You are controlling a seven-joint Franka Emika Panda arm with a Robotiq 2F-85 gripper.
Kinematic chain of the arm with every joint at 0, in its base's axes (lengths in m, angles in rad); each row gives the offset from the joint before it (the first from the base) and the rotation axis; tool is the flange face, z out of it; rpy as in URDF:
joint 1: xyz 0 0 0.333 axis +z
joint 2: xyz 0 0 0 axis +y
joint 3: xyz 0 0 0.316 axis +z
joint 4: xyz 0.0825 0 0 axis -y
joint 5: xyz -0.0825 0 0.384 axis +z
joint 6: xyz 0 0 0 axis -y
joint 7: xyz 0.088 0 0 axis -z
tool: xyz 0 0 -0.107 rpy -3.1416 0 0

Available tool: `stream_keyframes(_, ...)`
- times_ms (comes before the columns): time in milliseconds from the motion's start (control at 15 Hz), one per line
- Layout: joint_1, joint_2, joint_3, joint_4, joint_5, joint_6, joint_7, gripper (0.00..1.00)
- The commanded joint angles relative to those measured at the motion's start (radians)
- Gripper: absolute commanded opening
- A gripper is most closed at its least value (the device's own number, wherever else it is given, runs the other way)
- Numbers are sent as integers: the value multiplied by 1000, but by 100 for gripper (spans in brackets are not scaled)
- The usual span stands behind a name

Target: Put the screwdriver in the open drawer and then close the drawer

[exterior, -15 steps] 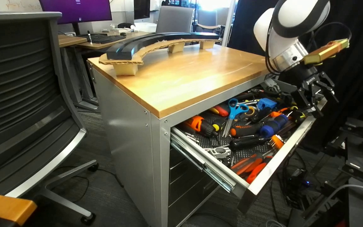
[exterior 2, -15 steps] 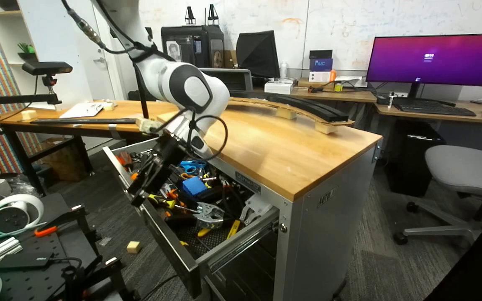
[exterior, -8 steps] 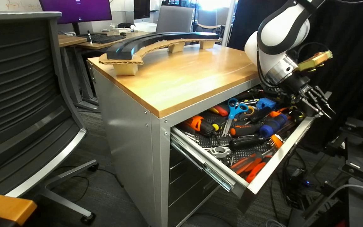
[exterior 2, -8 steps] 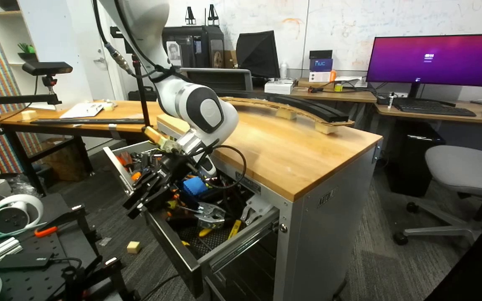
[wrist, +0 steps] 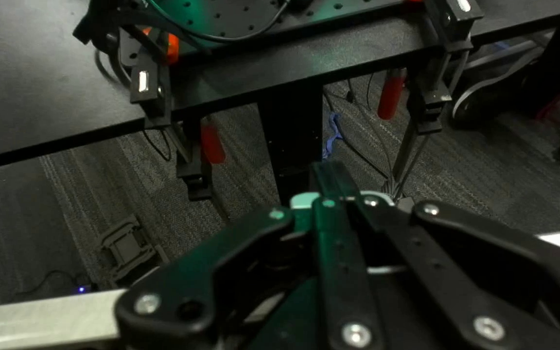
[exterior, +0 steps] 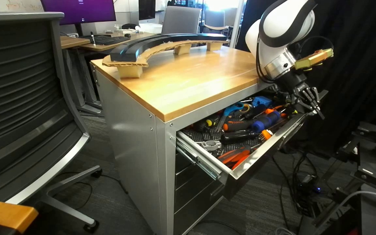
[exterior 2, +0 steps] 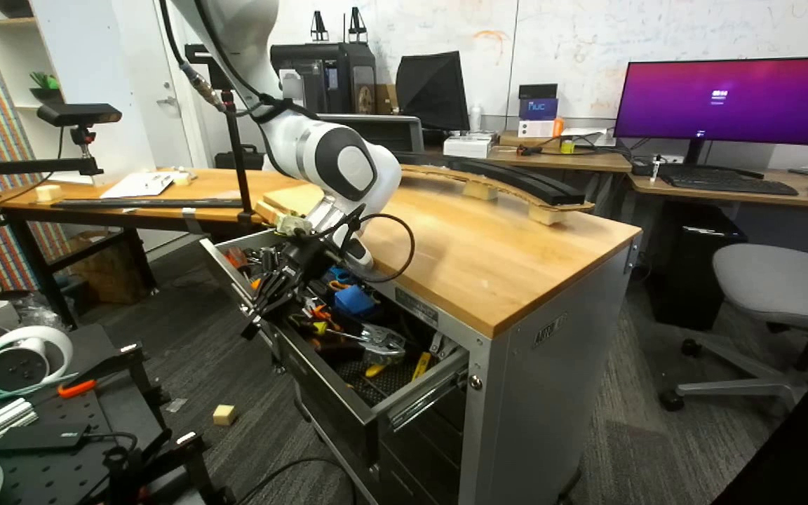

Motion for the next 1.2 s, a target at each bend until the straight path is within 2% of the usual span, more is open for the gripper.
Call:
stream_keyframes(0,33,79,-14,71,-49,134,46,0)
stream_keyframes(133,53,74,-17,80,-88,89,71,0)
stream_keyframes(600,14,-93,-15,-83,-21,189,56,0)
stream_keyframes(667,19,-105,-19,-102,-32,226,64,0)
stream_keyframes(867,70,-117,-36,-130,-200,244,115,0)
stream_keyframes(933,-4,-123,0,-133,-19,272,56,0)
stream_keyframes(1133,-28,-119,2,-134,96,292,32,0)
